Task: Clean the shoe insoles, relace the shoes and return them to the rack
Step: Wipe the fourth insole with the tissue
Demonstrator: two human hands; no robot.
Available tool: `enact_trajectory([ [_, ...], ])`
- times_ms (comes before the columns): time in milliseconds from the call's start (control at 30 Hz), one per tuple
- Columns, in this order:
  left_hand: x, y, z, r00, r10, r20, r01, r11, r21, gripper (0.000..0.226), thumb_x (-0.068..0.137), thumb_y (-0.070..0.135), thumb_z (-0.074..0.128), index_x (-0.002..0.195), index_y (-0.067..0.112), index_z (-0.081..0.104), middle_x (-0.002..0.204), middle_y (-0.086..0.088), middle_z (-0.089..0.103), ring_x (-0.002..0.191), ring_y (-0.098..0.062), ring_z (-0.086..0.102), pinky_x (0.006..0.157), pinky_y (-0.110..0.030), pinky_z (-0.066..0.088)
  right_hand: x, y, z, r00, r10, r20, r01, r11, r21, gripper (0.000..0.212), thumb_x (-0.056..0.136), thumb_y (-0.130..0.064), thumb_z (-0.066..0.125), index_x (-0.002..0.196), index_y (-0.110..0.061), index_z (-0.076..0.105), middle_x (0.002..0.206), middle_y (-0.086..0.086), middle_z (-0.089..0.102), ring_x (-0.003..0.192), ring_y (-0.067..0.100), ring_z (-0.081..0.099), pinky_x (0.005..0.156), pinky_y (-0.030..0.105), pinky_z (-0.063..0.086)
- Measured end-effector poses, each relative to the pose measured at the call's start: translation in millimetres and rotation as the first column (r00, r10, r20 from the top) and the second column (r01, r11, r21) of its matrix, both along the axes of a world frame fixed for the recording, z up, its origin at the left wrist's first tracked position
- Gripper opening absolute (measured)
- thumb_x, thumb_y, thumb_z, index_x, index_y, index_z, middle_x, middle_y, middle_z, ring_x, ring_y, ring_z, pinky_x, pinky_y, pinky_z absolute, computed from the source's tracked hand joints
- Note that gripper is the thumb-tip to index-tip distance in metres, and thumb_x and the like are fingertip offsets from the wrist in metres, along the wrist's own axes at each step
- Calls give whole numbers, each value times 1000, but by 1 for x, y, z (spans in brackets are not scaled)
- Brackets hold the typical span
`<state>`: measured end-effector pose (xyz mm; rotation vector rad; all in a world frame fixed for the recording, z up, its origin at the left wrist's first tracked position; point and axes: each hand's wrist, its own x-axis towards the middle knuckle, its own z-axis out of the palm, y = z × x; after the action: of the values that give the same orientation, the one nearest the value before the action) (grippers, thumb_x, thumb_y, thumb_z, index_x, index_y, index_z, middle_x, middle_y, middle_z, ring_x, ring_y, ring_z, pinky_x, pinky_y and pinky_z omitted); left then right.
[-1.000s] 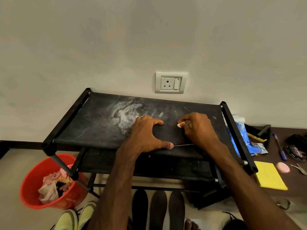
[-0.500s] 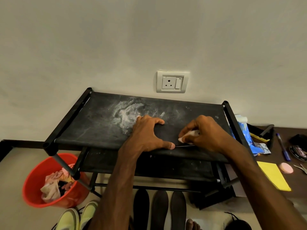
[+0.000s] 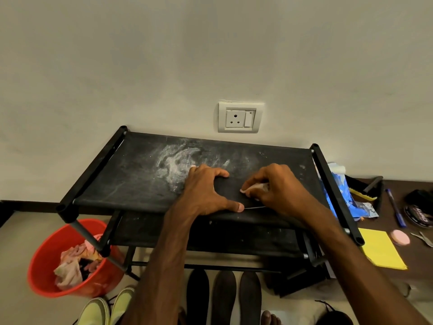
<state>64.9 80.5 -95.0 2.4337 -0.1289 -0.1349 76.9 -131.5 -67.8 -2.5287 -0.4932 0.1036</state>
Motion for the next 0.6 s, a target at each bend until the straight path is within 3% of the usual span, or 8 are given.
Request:
enact_trajectory([
  [133, 0, 0, 0, 1000, -8, 8, 8, 1000, 8, 96, 49, 63, 93, 134, 33, 59, 127, 4, 49, 130, -19, 34, 108, -39, 39, -11, -3, 16, 978, 126, -164, -121, 992, 38, 13, 85, -15, 82, 91, -26, 84, 84, -11, 78, 79, -1, 72, 73, 19, 59],
  [200, 0, 0, -1, 1000, -12, 13, 12, 1000, 13, 96, 50, 63, 92, 135, 34, 59, 128, 4, 49, 131, -19, 34, 108, -38, 38, -8, -3, 17, 979, 124, -162, -121, 992, 34, 10, 84, -19, 83, 91, -27, 83, 84, -12, 77, 80, -1, 71, 71, 18, 58],
  [267, 0, 0, -1, 1000, -18, 13, 18, 1000, 22, 96, 51, 65, 91, 136, 34, 58, 129, 4, 49, 131, -19, 33, 109, -37, 36, -1, -1, 9, 989, 60, -135, -51, 996, 68, 7, 83, -24, 84, 90, -26, 83, 82, -9, 77, 77, 2, 71, 70, 21, 59],
  [400, 1, 1, -3, 999, -28, 19, 27, 999, 33, 93, 54, 65, 90, 135, 35, 58, 126, 4, 49, 130, -19, 34, 111, -37, 33, 21, 10, -16, 975, -222, -32, 224, 970, 99, 5, 84, -29, 81, 87, -27, 82, 86, -5, 76, 82, 11, 71, 82, 40, 61],
  [467, 1, 1, -4, 999, -26, 23, 26, 999, 24, 92, 54, 64, 90, 135, 35, 58, 125, 4, 49, 129, -18, 34, 108, -33, 32, 25, 15, -19, 964, -267, 2, 266, 960, 90, 5, 85, -28, 78, 89, -26, 81, 88, -3, 76, 85, 15, 70, 83, 39, 60],
  [600, 1, 2, -5, 1000, -19, 9, 19, 1000, 1, 94, 53, 63, 91, 136, 35, 58, 127, 5, 48, 131, -18, 32, 107, -35, 32, 19, 16, -15, 996, -86, 30, 86, 996, 3, 11, 89, -18, 74, 92, -25, 82, 90, -4, 77, 84, 11, 70, 82, 39, 61],
])
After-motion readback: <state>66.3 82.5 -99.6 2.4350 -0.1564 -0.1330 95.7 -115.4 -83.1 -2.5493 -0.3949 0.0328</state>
